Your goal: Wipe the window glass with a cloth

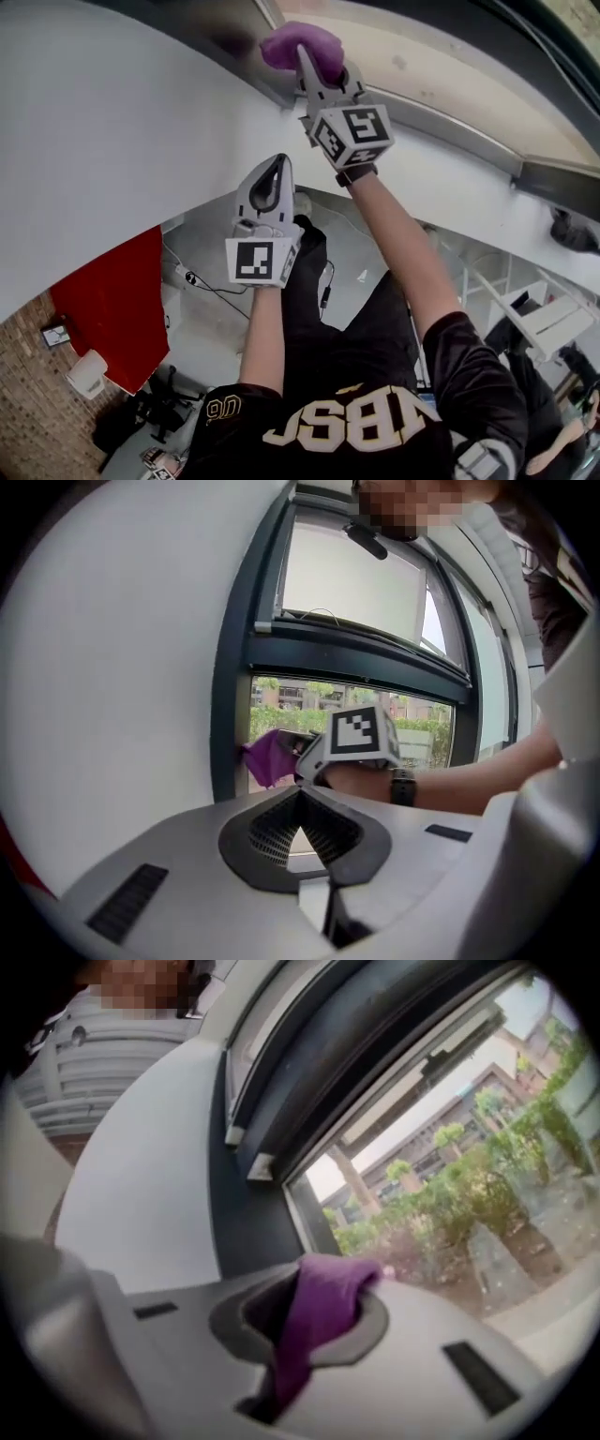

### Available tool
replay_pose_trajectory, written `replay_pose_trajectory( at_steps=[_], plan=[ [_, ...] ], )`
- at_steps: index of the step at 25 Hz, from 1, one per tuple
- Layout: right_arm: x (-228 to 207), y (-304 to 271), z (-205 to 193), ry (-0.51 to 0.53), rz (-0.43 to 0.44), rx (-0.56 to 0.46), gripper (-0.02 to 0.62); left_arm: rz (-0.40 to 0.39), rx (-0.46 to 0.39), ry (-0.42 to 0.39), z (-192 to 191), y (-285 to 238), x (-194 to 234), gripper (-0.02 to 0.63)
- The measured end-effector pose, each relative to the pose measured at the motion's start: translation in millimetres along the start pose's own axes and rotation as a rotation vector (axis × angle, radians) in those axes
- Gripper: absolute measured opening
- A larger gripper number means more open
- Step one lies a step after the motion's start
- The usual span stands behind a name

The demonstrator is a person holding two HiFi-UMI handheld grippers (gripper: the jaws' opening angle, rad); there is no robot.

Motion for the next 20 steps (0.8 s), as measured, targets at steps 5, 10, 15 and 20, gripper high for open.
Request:
replay_pose_trajectory(
  at_steps=[5,10,15,20],
  plan=[
    [-12.4,-53.9,-13.7,0.0,-0.029,0.054,0.035,0.017,0.022,0.011,-1.1,0.1,27.1,0.019],
    [-69.2,33.9,13.2,0.057,-0.15,0.033,0.035,-0.085,0.023,0.003,-8.9,-14.3,-24.2,0.019],
    [-137.4,161.3,51.4,0.089,-0.269,0.04,0.035,-0.186,0.002,0.049,-12.0,-41.4,-120.1,0.02],
    [-219.9,313.3,95.1,0.071,-0.446,-0.03,0.035,-0.329,0.008,0.096,-34.5,-65.1,-248.9,0.02]
  ],
)
Point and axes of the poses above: the fingertips, and each gripper's own axes: y backward along the fingers, x to its left, z out of its top, the point moved 10 cm from there along y, backward along the fingers, and after that the axes turned 9 degrees about z, right-handed, at the moved point
